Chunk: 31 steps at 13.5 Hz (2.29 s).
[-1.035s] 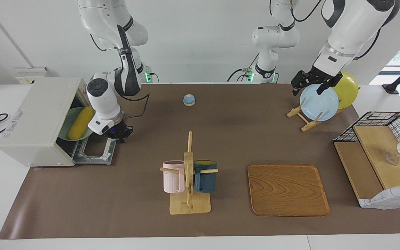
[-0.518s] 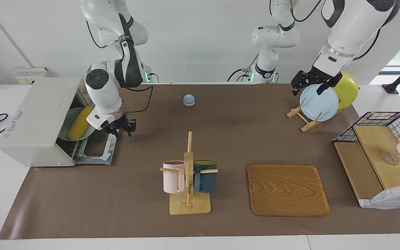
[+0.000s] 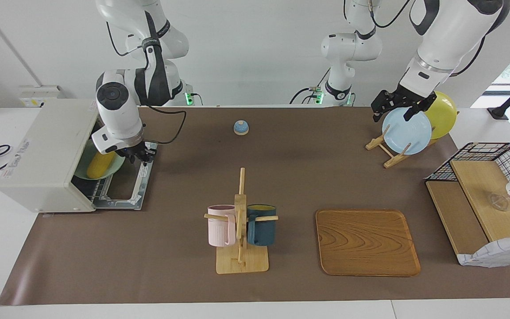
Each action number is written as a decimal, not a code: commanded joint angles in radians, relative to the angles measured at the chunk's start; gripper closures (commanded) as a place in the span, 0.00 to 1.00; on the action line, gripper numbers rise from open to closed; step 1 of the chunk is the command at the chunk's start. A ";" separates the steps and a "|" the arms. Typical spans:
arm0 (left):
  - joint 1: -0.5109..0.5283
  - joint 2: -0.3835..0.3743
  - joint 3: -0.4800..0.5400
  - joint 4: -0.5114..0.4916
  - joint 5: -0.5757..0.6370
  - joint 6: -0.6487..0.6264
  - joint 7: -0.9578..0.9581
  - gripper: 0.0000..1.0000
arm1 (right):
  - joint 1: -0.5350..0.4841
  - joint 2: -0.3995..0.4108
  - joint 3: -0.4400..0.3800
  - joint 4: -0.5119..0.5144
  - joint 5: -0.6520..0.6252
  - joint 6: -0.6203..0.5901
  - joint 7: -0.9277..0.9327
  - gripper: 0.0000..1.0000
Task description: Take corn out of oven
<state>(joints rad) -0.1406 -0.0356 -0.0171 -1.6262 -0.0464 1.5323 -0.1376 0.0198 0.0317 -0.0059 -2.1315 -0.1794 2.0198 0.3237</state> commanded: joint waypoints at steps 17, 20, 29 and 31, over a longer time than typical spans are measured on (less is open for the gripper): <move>-0.002 0.003 -0.004 0.000 0.019 0.011 -0.013 0.00 | -0.086 -0.030 0.015 -0.057 -0.012 0.003 -0.178 0.44; -0.002 0.003 -0.004 0.000 0.019 0.011 -0.019 0.00 | -0.115 -0.038 0.017 -0.090 -0.012 0.072 -0.204 0.46; -0.005 0.003 -0.004 0.002 0.017 0.011 -0.017 0.00 | -0.101 -0.052 0.017 -0.127 -0.032 0.086 -0.230 1.00; -0.005 0.003 -0.004 0.000 0.017 0.012 -0.017 0.00 | -0.066 -0.049 0.018 -0.113 -0.078 0.073 -0.235 1.00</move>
<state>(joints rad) -0.1407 -0.0356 -0.0202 -1.6265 -0.0464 1.5333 -0.1402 -0.0655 -0.0078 0.0051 -2.2229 -0.2274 2.0831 0.1148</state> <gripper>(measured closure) 0.000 0.956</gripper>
